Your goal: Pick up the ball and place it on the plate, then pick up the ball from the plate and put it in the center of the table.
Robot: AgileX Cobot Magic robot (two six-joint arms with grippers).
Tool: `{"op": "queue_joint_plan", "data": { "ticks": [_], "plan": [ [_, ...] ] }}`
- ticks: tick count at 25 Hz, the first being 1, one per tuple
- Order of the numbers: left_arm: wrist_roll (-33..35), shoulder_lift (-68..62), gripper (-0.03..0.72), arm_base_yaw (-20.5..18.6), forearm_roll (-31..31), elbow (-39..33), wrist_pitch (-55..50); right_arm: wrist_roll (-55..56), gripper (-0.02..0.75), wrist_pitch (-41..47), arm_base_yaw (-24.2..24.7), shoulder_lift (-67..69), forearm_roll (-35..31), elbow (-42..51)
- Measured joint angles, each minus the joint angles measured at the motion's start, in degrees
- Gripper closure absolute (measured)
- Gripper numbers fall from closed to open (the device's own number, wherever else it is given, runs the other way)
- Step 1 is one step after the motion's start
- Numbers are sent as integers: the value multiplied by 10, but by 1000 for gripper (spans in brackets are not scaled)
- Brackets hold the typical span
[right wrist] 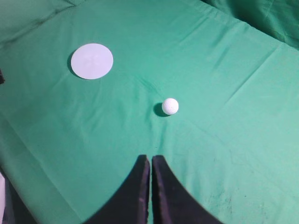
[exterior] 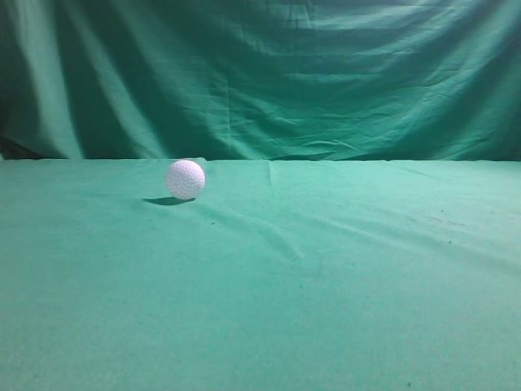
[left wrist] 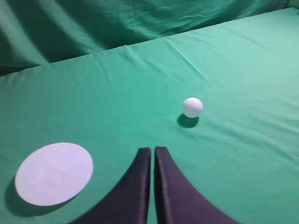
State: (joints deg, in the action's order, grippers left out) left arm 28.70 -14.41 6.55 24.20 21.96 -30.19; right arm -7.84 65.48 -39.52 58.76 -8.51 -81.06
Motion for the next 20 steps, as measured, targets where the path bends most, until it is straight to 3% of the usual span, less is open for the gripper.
{"op": "queue_joint_plan", "data": {
  "ticks": [6, 20],
  "plan": [
    [0, 49, 688, 0, 50, 0, -54, 1, 738, -91, 0, -154, -6, 184],
    [0, 62, 688, 0, 54, -36, -50, 1, 738, -197, 0, -501, -30, 489]
  ]
}}
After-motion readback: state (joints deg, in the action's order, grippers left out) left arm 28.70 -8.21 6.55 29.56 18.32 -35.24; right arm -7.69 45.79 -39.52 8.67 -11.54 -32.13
